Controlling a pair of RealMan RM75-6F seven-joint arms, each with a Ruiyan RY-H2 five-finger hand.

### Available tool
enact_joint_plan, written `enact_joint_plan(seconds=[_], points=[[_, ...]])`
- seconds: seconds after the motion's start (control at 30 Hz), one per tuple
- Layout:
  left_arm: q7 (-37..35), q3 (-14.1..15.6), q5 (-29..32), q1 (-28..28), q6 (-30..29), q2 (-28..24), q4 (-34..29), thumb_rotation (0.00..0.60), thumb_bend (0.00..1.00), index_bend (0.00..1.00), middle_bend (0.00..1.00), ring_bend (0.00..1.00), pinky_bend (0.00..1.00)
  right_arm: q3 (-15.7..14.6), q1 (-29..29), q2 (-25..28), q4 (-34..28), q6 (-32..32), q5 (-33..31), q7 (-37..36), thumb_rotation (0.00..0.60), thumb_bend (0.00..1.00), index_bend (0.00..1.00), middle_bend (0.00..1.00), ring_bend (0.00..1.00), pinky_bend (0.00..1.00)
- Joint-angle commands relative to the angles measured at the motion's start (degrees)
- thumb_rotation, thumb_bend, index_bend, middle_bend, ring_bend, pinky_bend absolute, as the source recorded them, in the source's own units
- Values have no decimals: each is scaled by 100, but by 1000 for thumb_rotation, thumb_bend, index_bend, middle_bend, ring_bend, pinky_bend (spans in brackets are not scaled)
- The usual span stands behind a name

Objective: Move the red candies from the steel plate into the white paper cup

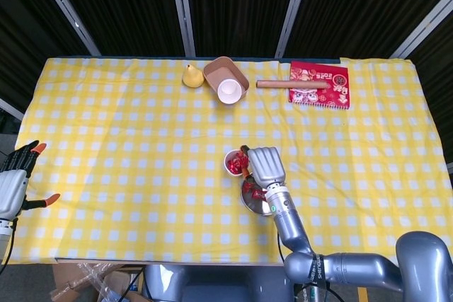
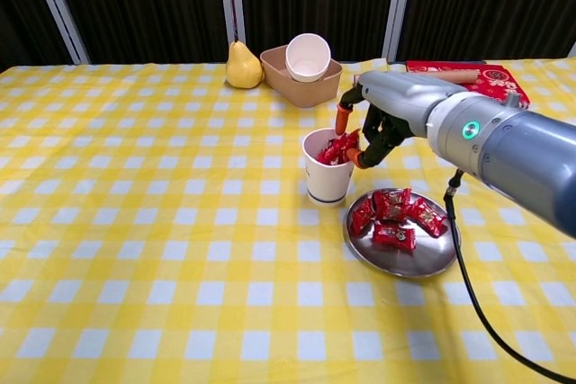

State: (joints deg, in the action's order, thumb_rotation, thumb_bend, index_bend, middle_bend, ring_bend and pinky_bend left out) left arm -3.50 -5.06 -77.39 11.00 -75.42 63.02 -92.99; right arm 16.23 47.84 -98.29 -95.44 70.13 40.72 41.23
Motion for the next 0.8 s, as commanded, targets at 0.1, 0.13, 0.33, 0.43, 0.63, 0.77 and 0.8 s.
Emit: enact_joint_plan(seconds=[0.1, 0.13, 0.33, 0.43, 0.63, 0.77, 0.8], points=[[4, -3, 9, 0, 0, 6, 1, 600, 0, 0, 0, 0, 0, 13, 0, -14, 14, 0, 16, -39, 600, 471, 378, 855, 921, 947], [5, -3, 12, 0, 2, 5, 0, 600, 0, 0, 0, 0, 0, 21, 3, -19, 13, 1, 23, -51, 600, 471, 378, 855, 921, 947], [-1, -7, 23, 3, 10, 3, -3, 600, 0, 0, 0, 0, 0, 15, 15, -53, 47, 7, 71, -70, 600, 471, 374, 855, 921, 946], [-14, -7, 24, 2, 15, -1, -4, 600, 0, 0, 0, 0, 0, 5, 8, -44, 46, 29, 88, -61, 600, 471, 366, 855, 921, 947], [-25, -7, 13, 7, 17, -1, 10, 600, 0, 0, 0, 0, 0, -137, -146, 178, -302, 214, 316, -73, 600, 471, 366, 855, 921, 947], [-16, 1, -19, 1, -11, 4, 17, 600, 0, 0, 0, 0, 0, -349, -344, 376, -680, 378, 509, -107, 600, 472, 354, 855, 921, 947], [-13, 1, -26, -1, -20, 7, 17, 600, 0, 0, 0, 0, 0, -406, -392, 414, -758, 410, 549, -115, 600, 472, 344, 855, 921, 947]])
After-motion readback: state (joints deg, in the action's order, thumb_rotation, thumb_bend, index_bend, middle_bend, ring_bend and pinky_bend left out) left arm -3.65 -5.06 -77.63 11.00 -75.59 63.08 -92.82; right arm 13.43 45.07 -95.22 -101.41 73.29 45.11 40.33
